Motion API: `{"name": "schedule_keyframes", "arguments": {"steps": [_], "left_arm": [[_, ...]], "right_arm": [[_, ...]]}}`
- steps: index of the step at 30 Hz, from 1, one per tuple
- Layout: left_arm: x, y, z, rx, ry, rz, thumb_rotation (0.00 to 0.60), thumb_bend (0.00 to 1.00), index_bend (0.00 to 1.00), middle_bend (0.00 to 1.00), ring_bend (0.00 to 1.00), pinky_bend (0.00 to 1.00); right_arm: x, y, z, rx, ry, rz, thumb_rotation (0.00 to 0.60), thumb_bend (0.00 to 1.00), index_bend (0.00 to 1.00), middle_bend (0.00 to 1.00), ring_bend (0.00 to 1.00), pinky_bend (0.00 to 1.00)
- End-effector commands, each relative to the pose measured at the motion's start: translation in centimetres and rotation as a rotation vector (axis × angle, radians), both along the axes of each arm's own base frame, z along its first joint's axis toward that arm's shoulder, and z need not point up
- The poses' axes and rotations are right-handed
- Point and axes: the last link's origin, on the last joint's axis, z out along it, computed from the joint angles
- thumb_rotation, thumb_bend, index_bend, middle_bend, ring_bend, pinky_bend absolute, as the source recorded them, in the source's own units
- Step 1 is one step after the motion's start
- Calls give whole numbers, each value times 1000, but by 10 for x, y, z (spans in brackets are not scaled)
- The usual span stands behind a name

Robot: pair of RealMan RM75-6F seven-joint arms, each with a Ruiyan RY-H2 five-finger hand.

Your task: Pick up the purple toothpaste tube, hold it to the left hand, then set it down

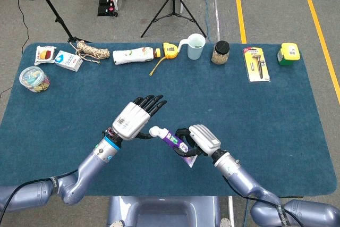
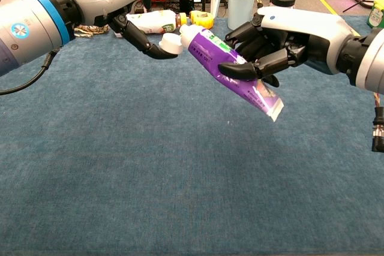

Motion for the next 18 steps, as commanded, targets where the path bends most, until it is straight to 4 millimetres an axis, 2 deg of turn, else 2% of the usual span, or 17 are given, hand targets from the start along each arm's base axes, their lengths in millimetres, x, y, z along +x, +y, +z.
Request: {"name": "schedule_keyframes", "arguments": {"steps": [1, 12, 18], "left_arm": [[3, 3, 0, 18, 1, -10, 427, 141, 89, 126, 155, 333], [15, 4, 8, 27, -22, -21, 430, 141, 89, 126, 155, 333], [13, 5, 10, 25, -5, -18, 429, 141, 89, 126, 155, 333]], "right_arm": [[0, 1, -1, 3, 4, 3, 444, 500, 681, 692, 785, 749], [-1, 2, -6, 7, 43, 17, 443, 500, 692, 703, 798, 757], [-4, 0, -6, 0, 61, 16, 444, 502, 700, 716, 813, 767]]}}
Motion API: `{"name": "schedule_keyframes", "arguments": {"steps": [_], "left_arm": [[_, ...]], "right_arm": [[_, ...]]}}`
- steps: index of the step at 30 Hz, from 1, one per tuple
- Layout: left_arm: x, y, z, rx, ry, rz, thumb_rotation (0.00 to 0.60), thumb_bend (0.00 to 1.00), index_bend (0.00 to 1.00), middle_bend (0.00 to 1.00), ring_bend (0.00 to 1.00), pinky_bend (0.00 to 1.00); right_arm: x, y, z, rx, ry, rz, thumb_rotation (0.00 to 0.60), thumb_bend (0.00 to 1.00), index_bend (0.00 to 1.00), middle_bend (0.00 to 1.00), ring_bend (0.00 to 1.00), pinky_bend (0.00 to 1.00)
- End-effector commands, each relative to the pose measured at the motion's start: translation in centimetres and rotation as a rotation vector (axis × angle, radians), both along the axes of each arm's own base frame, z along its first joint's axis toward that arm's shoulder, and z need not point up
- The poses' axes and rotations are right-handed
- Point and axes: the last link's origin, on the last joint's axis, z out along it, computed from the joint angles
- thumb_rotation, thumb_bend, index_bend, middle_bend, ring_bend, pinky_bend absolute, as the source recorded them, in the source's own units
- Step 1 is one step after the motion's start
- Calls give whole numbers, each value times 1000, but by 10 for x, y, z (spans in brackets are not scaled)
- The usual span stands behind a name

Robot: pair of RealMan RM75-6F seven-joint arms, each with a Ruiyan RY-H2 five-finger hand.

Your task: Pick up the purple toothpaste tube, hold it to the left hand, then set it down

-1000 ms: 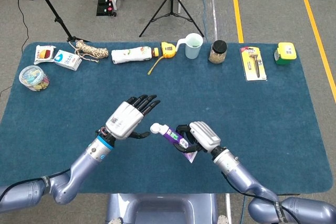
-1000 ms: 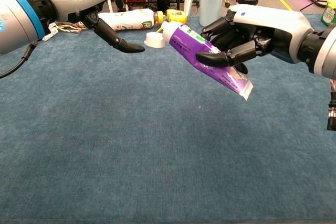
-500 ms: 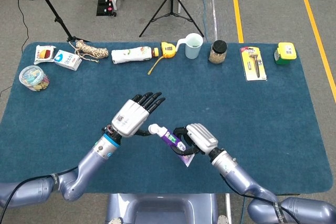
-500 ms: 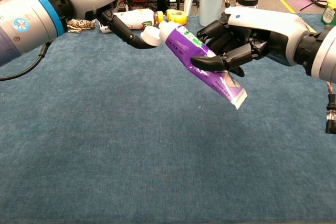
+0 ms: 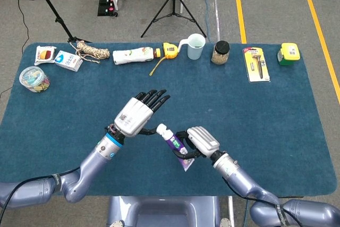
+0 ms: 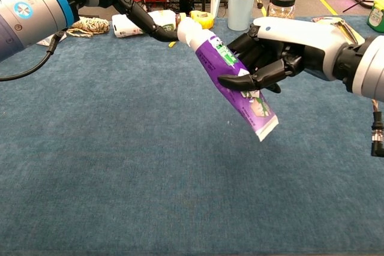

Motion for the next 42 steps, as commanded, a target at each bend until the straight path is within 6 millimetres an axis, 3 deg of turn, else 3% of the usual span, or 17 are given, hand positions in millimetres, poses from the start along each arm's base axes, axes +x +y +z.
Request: {"name": "schedule_keyframes", "arguments": {"steps": [1, 8, 24, 31, 36, 39, 42], "left_arm": [[-2, 0, 1, 0, 10, 2, 430, 141, 89, 126, 155, 333], [-7, 4, 2, 5, 21, 14, 430, 141, 89, 126, 155, 333], [6, -1, -10, -27, 2, -6, 432, 141, 86, 126, 155, 333], [-1, 2, 8, -29, -22, 26, 431, 140, 88, 127, 160, 333], [-9, 4, 23, -127, -62, 108, 424, 141, 116, 128, 160, 333], [-12, 4, 30, -248, -115, 192, 392, 141, 128, 128, 160, 333], [-12, 4, 32, -341, -151, 249, 282, 141, 131, 128, 159, 333]], "right_arm": [[-1, -1, 0, -3, 10, 0, 444, 502, 703, 719, 816, 770], [-1, -2, -2, -3, 34, 20, 444, 505, 716, 732, 834, 783], [2, -3, -7, 10, 68, 43, 446, 507, 730, 748, 850, 796], [-2, -4, -5, 5, 74, 34, 445, 510, 741, 760, 872, 818], [-7, -6, -4, 7, 71, 14, 445, 511, 746, 765, 876, 820], [-12, -7, -5, 9, 61, -7, 444, 513, 752, 772, 883, 823], [-14, -9, -6, 11, 51, -20, 445, 517, 756, 779, 891, 830]]}}
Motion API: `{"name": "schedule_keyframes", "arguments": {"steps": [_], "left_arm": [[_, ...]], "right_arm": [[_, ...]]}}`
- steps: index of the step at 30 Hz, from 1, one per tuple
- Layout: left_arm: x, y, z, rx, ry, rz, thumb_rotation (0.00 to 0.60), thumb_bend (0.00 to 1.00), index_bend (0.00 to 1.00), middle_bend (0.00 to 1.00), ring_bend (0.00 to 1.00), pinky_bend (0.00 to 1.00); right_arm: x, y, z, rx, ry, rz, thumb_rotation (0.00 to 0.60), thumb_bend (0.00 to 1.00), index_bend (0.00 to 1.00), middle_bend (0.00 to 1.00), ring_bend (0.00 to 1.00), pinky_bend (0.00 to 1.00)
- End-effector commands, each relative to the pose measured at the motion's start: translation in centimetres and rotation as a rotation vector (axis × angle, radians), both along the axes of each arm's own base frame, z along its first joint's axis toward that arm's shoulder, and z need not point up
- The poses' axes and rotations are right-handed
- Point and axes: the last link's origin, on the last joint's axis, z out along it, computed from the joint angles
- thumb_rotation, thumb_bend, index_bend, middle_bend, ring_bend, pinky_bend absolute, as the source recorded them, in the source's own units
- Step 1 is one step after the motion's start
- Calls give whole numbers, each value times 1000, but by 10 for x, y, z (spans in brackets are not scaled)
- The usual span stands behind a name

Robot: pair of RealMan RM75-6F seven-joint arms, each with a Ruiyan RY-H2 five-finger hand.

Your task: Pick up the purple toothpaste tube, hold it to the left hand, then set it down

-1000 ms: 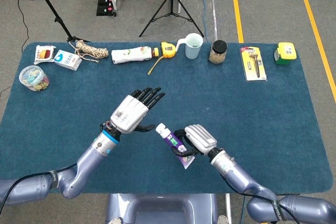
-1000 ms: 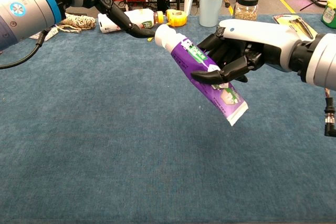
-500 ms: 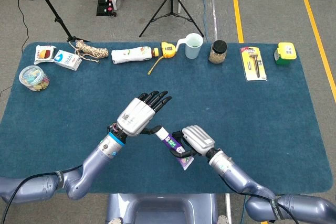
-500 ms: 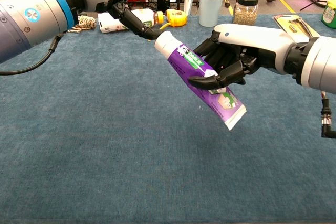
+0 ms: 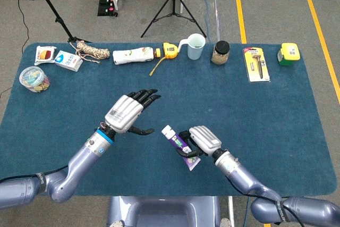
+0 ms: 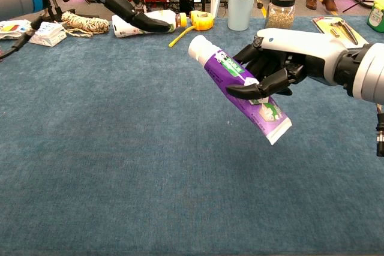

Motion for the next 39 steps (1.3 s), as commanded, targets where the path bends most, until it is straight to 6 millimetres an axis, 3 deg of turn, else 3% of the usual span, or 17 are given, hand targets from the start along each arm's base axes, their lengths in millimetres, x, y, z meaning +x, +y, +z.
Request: {"name": "schedule_keyframes", "arguments": {"steps": [1, 5, 8, 24, 39], "left_arm": [[2, -2, 3, -161, -79, 99, 224, 140, 132, 128, 159, 333], [7, -1, -2, -281, -140, 150, 50, 139, 134, 128, 152, 333], [12, 0, -7, -355, -189, 175, 0, 139, 132, 124, 141, 319], [33, 8, -33, -470, -376, 212, 0, 139, 97, 83, 70, 247], [43, 9, -39, -559, -412, 236, 0, 139, 86, 75, 56, 242]], "right_arm": [[-3, -1, -1, 0, -15, -16, 446, 519, 758, 782, 894, 833], [-1, -2, 0, 4, -49, -26, 448, 523, 764, 787, 901, 838], [1, -4, 2, 3, -85, -33, 449, 525, 764, 788, 902, 838], [13, -5, 11, -8, -158, -18, 453, 525, 767, 792, 904, 838], [29, -2, 8, -7, -147, 35, 461, 533, 779, 803, 915, 843]]}}
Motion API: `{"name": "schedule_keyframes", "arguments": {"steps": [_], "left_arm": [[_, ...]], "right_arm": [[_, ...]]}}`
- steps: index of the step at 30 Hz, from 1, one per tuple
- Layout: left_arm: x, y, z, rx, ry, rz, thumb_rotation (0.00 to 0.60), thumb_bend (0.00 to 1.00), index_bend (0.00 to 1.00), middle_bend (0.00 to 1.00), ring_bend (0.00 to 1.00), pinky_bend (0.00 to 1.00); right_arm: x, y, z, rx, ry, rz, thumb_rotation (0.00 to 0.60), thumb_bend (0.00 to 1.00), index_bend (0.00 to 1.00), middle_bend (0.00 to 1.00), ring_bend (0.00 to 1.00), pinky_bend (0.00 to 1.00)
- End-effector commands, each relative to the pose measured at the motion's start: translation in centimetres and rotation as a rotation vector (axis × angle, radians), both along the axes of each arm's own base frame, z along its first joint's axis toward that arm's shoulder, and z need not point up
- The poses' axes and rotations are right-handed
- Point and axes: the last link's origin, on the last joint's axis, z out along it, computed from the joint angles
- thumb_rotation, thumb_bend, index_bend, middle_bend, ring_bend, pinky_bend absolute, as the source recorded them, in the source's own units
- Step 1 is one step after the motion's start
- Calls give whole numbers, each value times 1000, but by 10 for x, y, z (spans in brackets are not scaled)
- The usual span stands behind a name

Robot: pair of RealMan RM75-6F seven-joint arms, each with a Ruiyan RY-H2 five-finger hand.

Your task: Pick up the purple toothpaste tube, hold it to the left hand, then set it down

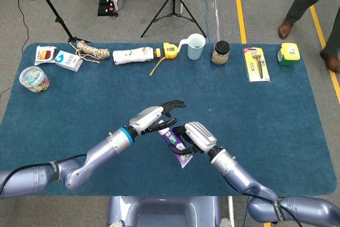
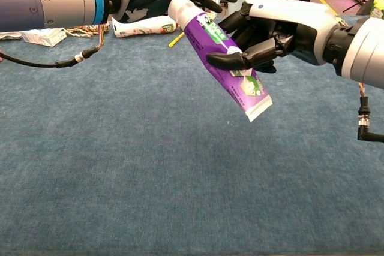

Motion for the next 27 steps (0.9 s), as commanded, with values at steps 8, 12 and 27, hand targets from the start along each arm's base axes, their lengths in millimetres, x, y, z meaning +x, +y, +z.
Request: {"name": "schedule_keyframes", "arguments": {"steps": [8, 12, 27], "left_arm": [[3, -1, -1, -22, 17, -17, 0, 139, 81, 75, 50, 242], [2, -2, -4, -20, 40, -34, 0, 139, 81, 75, 47, 242], [3, -6, -13, -15, 42, -32, 0, 139, 75, 74, 36, 232]], "right_arm": [[0, 0, -5, 6, 40, 2, 464, 537, 782, 809, 920, 844], [1, -2, -6, 7, 52, 4, 467, 545, 786, 813, 924, 848], [4, -7, -6, 2, 61, -12, 473, 545, 787, 815, 927, 849]]}}
